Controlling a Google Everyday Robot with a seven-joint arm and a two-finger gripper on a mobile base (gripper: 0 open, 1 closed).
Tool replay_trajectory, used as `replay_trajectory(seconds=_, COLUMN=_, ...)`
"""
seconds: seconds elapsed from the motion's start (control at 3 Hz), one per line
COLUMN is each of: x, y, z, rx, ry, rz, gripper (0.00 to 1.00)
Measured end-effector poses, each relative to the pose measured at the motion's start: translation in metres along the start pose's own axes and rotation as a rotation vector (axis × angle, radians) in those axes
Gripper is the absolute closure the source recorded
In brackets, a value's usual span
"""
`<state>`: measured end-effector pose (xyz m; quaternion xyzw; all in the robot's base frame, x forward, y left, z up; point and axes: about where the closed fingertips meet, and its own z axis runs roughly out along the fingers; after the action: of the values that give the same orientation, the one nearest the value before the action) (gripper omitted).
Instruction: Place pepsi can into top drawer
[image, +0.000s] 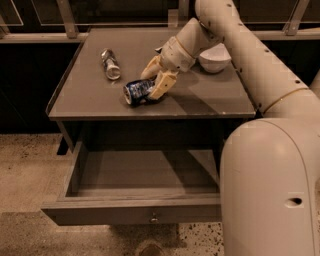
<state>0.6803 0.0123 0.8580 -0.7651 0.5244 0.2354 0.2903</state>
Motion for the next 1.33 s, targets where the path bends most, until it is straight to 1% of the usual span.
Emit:
replay_trajectory(seconds=0.33, x=-0.014, y=0.021, z=-0.031, rx=0.090, ry=-0.017, rz=0.016, gripper=1.00)
replay_trajectory(seconds=0.67, x=-0.047, y=0.055, z=-0.078, rx=0.247, ry=-0.036, rz=0.041, gripper=1.00)
replay_trajectory(seconds=1.0, x=-0.086, y=0.092, z=-0.109, rx=0.399, ry=-0.052, rz=0.083, gripper=1.00)
replay_trajectory(seconds=1.33, x=-0.059, y=0.107, z=-0.113, rx=0.462, ry=-0.024, rz=0.141, gripper=1.00)
